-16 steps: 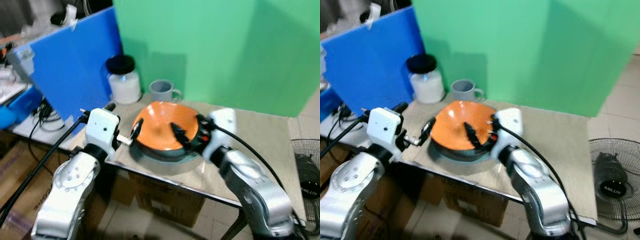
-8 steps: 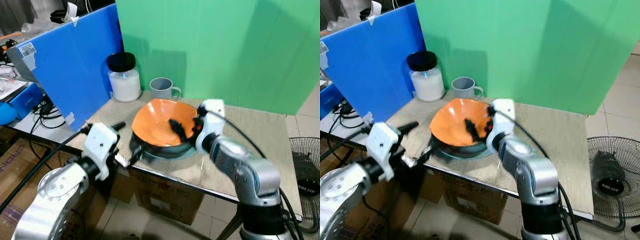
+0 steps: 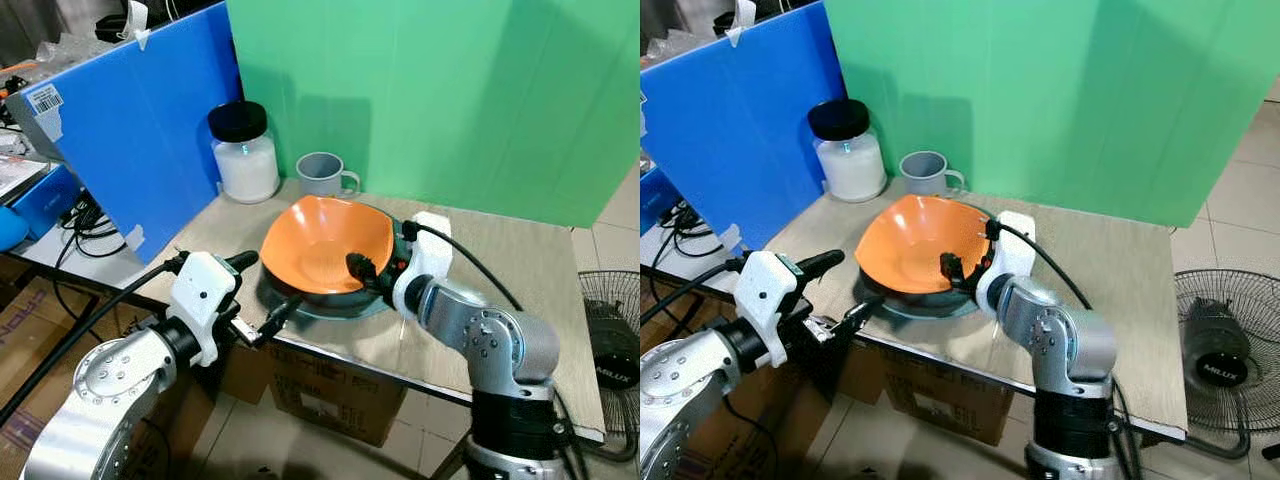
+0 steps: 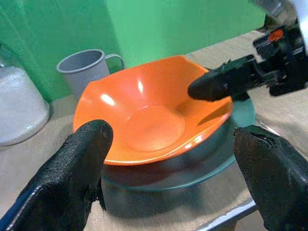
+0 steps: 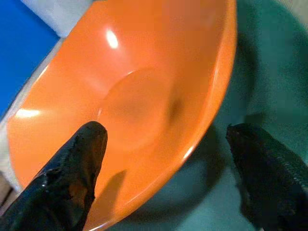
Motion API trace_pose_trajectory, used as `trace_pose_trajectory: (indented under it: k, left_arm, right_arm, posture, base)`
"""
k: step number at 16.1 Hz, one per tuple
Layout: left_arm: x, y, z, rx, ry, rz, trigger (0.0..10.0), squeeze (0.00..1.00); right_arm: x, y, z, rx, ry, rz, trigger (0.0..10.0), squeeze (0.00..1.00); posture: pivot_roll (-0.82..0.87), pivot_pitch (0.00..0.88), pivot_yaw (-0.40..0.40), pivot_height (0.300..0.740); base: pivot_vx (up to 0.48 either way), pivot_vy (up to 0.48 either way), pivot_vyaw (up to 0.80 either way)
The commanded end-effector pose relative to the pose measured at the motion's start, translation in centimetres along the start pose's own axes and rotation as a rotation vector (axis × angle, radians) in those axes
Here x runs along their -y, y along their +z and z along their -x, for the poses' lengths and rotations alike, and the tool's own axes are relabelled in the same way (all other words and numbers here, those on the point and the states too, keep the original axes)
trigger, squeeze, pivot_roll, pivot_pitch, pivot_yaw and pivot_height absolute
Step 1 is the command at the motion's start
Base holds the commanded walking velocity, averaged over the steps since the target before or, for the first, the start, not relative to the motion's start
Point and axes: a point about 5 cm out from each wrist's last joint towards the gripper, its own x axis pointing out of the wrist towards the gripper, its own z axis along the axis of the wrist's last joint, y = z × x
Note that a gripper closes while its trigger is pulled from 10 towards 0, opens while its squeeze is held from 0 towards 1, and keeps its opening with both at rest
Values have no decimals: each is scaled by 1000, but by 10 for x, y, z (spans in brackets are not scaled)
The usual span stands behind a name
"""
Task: Setting the table
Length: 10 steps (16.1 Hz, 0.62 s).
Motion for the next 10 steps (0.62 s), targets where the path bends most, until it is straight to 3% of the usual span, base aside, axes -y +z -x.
trace_pose_trajectory:
  k: [1,3,10]
  left_arm:
    - [1,4,-1,7,-4,-9,10000,0]
    - [3,3,-1,4,-11,-4,10000,0]
    - [8,-1,0,-15,-34,15,10000,0]
  right_arm:
    - [-2,1,-1,-9,22,-48,0,0]
    - [-4,2,-3,12,64,-191,0,0]
    - [-5,0,-5,-16,81,-266,0,0]
  posture:
    - [131,0,61,740]
    - [128,0,64,740]
    - [134,0,57,740]
  base:
    - [0,0,0]
    - [0,0,0]
    - [0,0,0]
